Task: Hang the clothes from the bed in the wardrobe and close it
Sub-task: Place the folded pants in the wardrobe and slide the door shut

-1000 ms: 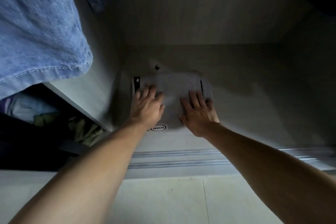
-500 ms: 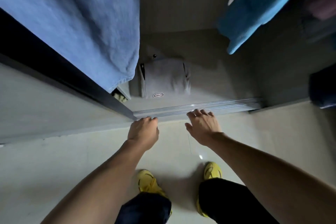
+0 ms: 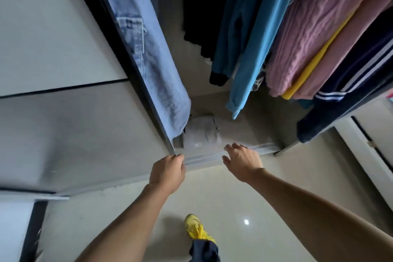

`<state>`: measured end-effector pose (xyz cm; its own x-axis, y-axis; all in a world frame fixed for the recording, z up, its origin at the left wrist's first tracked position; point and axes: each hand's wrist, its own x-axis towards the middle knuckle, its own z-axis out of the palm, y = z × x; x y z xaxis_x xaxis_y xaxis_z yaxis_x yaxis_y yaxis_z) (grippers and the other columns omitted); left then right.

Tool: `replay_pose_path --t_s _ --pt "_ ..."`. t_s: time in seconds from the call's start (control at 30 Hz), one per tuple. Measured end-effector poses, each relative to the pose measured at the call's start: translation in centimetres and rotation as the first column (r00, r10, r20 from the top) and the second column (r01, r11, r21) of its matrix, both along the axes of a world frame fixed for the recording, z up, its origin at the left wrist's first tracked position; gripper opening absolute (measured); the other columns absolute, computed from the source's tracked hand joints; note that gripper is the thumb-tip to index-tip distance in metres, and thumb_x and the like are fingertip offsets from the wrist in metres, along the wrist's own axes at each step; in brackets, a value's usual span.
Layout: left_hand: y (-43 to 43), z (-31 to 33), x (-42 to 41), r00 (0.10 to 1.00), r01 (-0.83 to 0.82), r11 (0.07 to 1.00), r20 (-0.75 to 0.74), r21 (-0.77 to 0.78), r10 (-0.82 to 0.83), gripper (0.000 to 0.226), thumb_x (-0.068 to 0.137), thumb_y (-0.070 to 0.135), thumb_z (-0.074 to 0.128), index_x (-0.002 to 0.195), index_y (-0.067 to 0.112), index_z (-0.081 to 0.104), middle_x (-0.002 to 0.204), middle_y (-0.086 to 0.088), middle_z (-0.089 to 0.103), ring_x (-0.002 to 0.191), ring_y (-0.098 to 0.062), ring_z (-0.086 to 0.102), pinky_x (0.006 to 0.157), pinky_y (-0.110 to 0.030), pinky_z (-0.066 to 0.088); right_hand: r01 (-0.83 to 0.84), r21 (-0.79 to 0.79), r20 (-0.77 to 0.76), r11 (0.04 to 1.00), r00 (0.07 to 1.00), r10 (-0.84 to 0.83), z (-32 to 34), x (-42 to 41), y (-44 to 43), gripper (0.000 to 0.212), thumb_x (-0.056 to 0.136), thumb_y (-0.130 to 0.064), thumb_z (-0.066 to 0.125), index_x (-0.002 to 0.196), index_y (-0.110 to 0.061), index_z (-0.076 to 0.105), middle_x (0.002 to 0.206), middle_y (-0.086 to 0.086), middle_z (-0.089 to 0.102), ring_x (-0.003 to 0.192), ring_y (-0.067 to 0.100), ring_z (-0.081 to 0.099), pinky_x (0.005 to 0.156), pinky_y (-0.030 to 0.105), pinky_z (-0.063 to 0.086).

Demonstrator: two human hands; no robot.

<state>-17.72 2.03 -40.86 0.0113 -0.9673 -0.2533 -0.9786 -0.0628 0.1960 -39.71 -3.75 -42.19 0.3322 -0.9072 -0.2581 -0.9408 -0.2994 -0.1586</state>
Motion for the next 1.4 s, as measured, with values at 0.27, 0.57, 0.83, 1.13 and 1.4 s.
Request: replay_pose_path --t_s 0.27,0.57,0.83,1.13,1.4 --pt "4.7 14.3 5.3 0.996 0.039 0.960 0.085 -0.277 -0.016 0.017 0.093 0.024 0.043 0.090 0.016 0.057 0.097 -0.005 0.067 0.092 -0.031 0.062 0.063 -0.032 0.036 -0.022 -0.264 0.105 0.964 0.993 0.052 14.3 4.1 3.5 0.029 0.095 -0.037 0.044 0.114 -0.018 0.056 0.110 0.003 0.062 0.102 0.029 0.062 0.072 0.035 0.045" --pt "4.2 28.8 14.7 0.986 0.099 0.810 0.169 -0.577 0.001 0.010 0.085 0.015 0.055 0.082 0.012 0.064 0.080 -0.008 0.065 0.078 -0.033 0.065 0.059 -0.036 0.048 -0.057 -0.608 0.173 0.792 0.964 0.202 29.5 13.4 3.1 0.031 0.095 -0.035 0.047 0.119 -0.017 0.057 0.108 0.002 0.063 0.100 0.025 0.060 0.065 0.036 0.047" --pt "1.1 37.0 24.9 0.900 0.430 0.494 0.404 -0.756 -0.164 0.025 0.074 0.018 0.040 0.074 0.008 0.063 0.089 -0.010 0.061 0.084 -0.031 0.056 0.066 -0.038 0.049 0.097 -0.831 0.243 0.548 0.949 0.201 36.3 23.6 1.9 0.038 0.080 -0.023 0.064 0.116 -0.012 0.057 0.118 0.005 0.059 0.101 0.029 0.057 0.061 0.037 0.053" --pt "-1.5 37.5 32.2 0.720 0.694 0.223 0.664 -0.685 -0.200 0.046 0.078 0.013 0.054 0.123 0.007 0.062 0.147 -0.019 0.041 0.135 -0.035 0.040 0.111 -0.056 0.027 0.382 -0.758 0.410 0.529 0.910 -0.070 36.2 31.4 1.3 0.086 0.083 -0.028 0.065 0.151 0.000 0.021 0.159 0.022 0.012 0.147 0.037 0.014 0.110 0.044 0.038" --pt "-4.1 36.0 32.3 0.715 0.698 0.130 0.676 -0.705 -0.177 0.053 0.079 0.019 0.051 0.131 0.009 0.057 0.150 -0.015 0.037 0.140 -0.029 0.032 0.114 -0.056 0.020 0.431 -0.722 0.376 0.541 0.901 -0.217 35.0 31.0 0.3 0.106 0.077 -0.024 0.068 0.153 -0.003 -0.003 0.162 0.013 -0.009 0.150 0.026 -0.004 0.113 0.045 0.033"
